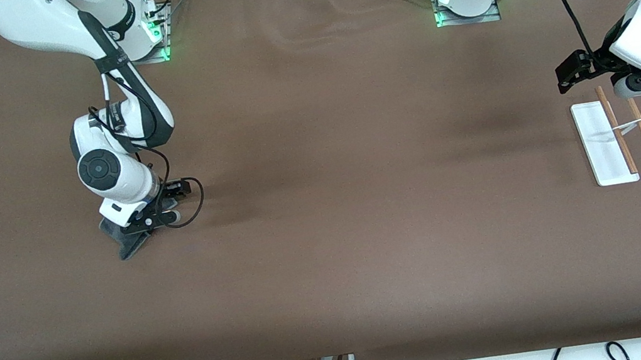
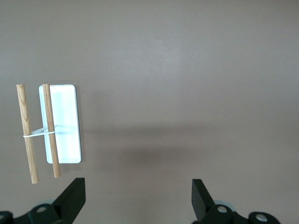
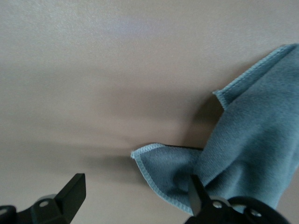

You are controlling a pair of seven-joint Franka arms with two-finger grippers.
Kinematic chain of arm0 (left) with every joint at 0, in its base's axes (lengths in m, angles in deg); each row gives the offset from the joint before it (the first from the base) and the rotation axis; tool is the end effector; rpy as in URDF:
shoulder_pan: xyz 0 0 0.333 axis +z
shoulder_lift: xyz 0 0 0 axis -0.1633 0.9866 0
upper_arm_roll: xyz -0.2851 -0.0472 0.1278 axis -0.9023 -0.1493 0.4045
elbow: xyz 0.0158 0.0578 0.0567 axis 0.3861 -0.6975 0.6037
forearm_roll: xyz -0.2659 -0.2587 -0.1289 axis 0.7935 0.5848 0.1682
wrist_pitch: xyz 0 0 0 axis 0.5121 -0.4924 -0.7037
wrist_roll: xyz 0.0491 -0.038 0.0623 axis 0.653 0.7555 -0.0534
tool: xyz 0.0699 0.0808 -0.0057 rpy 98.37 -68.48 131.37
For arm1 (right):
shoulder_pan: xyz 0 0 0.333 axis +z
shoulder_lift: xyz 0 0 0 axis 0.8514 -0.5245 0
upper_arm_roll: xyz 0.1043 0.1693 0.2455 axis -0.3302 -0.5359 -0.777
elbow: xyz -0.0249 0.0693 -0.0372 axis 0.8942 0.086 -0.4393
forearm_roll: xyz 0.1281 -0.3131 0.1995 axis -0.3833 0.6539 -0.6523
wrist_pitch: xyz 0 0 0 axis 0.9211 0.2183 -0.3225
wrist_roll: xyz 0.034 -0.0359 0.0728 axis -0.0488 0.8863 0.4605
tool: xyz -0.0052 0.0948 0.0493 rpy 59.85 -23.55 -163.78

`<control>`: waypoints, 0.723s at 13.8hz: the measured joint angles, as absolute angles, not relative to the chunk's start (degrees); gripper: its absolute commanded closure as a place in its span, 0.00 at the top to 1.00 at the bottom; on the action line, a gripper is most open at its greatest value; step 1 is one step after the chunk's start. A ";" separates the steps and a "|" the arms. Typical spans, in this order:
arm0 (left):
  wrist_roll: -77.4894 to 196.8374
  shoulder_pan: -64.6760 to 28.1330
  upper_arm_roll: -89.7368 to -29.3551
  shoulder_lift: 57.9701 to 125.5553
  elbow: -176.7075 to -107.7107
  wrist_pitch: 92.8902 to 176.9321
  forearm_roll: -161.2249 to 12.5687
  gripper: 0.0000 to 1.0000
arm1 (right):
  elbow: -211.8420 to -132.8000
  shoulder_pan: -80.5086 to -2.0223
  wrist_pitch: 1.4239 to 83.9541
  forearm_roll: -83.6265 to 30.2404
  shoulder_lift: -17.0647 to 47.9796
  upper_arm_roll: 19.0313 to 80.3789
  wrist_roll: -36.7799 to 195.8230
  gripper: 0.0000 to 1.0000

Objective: Pass towel and hang on rack
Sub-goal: 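Reach the right gripper down over the grey towel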

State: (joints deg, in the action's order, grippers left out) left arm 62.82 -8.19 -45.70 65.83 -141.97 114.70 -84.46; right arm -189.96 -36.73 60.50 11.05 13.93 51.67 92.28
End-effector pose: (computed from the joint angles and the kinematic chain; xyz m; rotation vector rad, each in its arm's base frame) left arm 0.5558 -0.0291 0.5605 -3.1186 0.0011 0.0606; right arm 0.5663 0.1440 0.2186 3.0381 0.2006 -0.1933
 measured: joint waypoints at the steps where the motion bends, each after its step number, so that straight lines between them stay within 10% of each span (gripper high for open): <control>1: 62.82 -8.19 -45.70 65.83 -141.97 114.70 -84.46 1.00 | -189.97 -36.73 60.91 11.05 13.40 51.57 92.48 0.91; 10: 62.82 -8.19 -45.70 65.83 -141.97 114.70 -84.46 1.00 | -190.67 -36.72 64.07 11.05 11.66 51.36 92.64 0.76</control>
State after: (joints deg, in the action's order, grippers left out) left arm 62.82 -8.19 -45.70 65.83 -141.97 114.70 -84.46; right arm -190.67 -36.72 64.07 11.05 11.66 51.36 92.64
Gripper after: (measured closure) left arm 0.000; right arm 0.233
